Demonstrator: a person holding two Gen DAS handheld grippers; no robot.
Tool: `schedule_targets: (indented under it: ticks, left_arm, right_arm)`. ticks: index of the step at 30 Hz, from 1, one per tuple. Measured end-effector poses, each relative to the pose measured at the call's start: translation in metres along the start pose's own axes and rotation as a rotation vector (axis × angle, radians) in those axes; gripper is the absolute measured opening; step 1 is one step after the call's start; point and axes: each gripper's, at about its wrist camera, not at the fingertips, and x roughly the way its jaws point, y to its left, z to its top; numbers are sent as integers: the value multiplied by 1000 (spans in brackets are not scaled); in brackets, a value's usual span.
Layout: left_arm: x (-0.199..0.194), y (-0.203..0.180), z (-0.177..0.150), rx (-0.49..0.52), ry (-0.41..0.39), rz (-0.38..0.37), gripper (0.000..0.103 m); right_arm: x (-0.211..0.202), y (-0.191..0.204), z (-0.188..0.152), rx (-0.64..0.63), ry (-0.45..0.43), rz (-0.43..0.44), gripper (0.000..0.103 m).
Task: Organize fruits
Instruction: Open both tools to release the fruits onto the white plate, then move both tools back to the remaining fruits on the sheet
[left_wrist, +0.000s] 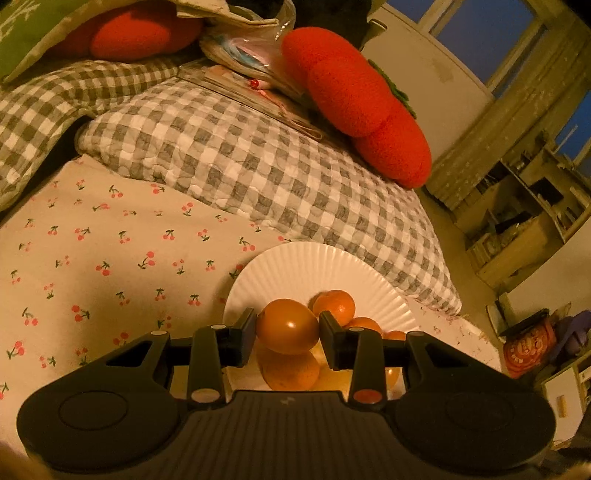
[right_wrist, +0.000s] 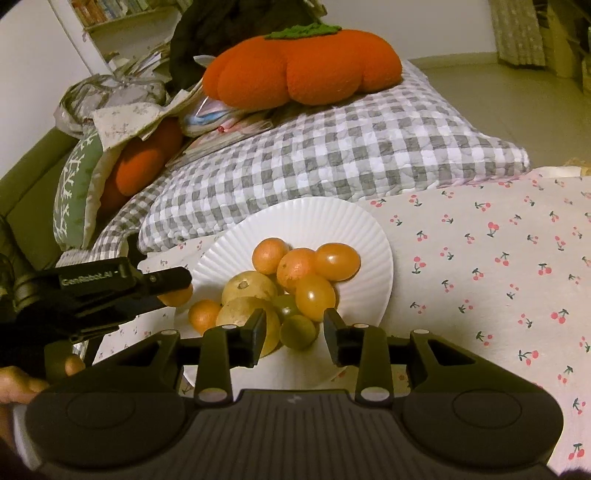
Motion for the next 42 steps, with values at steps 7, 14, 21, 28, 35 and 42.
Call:
schedule_targets:
  ticks: [7, 14, 21, 28, 35, 42]
  left_arm:
    - [11, -2, -2, 46, 5, 5, 31]
    - [-2, 3, 4, -2, -3, -26, 45]
    - [-21, -2, 2, 2, 7, -29, 52]
    - [-40, -11, -9, 77, 30, -11, 58]
    - [-63, -1, -20, 130, 41, 40, 70]
    - [-84, 19, -32, 115, 73, 78, 75]
  right_arm:
    - [3, 4, -3, -17, 10, 0, 34]
    - [-3, 7, -2, -29, 4, -12, 36]
    - [-19, 22, 1, -64, -22, -8, 40]
    - [-30, 37, -5, -163, -39, -68, 53]
    - [-32, 70, -22, -363, -42, -137, 62]
    - [-34, 93, -33, -463, -32, -113, 72]
